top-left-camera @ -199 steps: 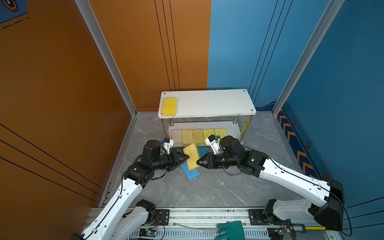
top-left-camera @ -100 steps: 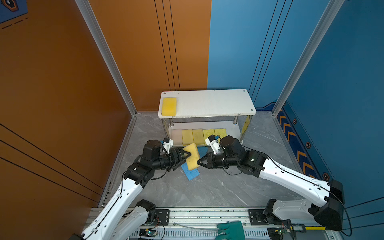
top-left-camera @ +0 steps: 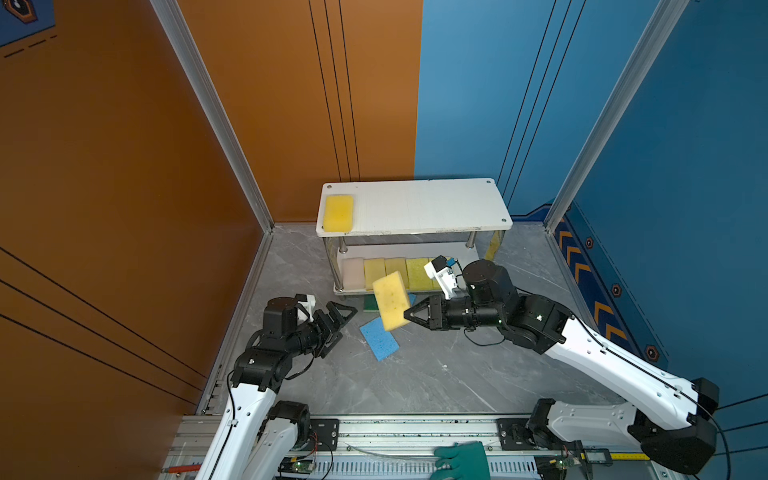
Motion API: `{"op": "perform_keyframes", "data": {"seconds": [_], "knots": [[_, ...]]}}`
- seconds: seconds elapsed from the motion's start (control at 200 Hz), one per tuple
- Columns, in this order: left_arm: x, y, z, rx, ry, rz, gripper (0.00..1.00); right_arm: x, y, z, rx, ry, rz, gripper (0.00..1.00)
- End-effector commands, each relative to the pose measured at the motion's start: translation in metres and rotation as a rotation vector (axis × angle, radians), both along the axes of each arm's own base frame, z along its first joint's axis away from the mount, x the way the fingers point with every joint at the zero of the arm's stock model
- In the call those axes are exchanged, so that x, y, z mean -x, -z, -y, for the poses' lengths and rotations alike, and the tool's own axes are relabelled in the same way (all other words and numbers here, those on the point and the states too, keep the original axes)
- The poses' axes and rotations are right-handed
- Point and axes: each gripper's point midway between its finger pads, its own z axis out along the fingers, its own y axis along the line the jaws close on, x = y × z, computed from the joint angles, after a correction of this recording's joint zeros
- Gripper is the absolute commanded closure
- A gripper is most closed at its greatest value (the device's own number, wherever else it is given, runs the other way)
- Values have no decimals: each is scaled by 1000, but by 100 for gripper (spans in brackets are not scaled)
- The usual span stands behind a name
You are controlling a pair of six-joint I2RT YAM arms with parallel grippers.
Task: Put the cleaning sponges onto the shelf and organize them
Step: 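Open the left gripper and withdraw while the right gripper lifts the sponge, then carry the yellow-orange sponge onto the top shelf beside the yellow sponge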
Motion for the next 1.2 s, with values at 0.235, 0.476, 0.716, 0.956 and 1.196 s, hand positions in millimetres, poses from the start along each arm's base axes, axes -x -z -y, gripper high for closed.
{"op": "perform_keyframes", "data": {"seconds": [0.235, 0.476, 0.716, 0.956, 1.196], "knots": [[16, 19, 8, -2, 55, -53, 2, -36, -83, -15, -80, 48, 172, 84], [37, 30, 23, -22, 130, -62, 2, -102, -102, -30, -93, 146, 191, 85], [49, 34, 26, -22, 156, -64, 2, -163, -97, -46, -86, 202, 191, 85], [56, 37, 25, -20, 163, -75, 2, -199, -88, -64, -99, 229, 160, 85], [61, 35, 24, -15, 174, -79, 2, -226, -75, -62, -103, 276, 109, 85]]}}
